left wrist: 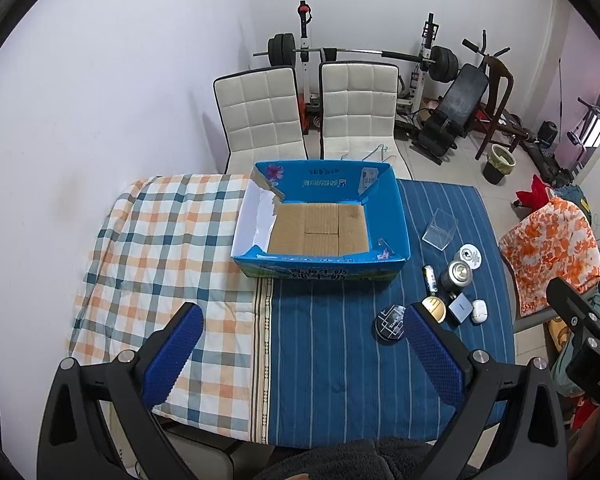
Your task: Organize rigid objects
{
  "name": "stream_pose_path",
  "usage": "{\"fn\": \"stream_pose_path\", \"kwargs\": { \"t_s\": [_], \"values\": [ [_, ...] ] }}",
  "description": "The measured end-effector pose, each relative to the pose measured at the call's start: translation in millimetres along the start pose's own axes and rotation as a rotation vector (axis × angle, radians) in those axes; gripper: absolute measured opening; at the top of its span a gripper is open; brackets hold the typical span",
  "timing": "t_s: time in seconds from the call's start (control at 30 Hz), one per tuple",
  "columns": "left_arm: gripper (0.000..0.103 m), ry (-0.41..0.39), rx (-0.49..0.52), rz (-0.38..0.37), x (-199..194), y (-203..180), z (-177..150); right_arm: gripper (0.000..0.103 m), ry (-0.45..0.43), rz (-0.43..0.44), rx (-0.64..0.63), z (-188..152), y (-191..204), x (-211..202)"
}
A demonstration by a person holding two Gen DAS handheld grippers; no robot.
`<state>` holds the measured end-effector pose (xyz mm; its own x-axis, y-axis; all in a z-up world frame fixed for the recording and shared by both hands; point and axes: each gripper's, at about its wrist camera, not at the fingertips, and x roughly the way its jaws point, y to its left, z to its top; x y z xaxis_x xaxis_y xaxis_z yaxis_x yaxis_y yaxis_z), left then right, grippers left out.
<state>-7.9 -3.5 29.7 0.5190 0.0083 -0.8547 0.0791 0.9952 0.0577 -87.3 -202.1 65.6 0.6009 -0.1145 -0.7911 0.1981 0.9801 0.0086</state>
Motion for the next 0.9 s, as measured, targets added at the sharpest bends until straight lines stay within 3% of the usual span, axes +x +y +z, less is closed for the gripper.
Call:
{"fn": "stream_pose_path", "kwargs": {
  "t_s": [0.9],
  "values": [
    [0.103,-0.021,0.010,-0.004,-1.5,-0.2,9.9,0.103,-0.010,-0.009,-0.003,13.3,6.3,0.3]
  ]
}}
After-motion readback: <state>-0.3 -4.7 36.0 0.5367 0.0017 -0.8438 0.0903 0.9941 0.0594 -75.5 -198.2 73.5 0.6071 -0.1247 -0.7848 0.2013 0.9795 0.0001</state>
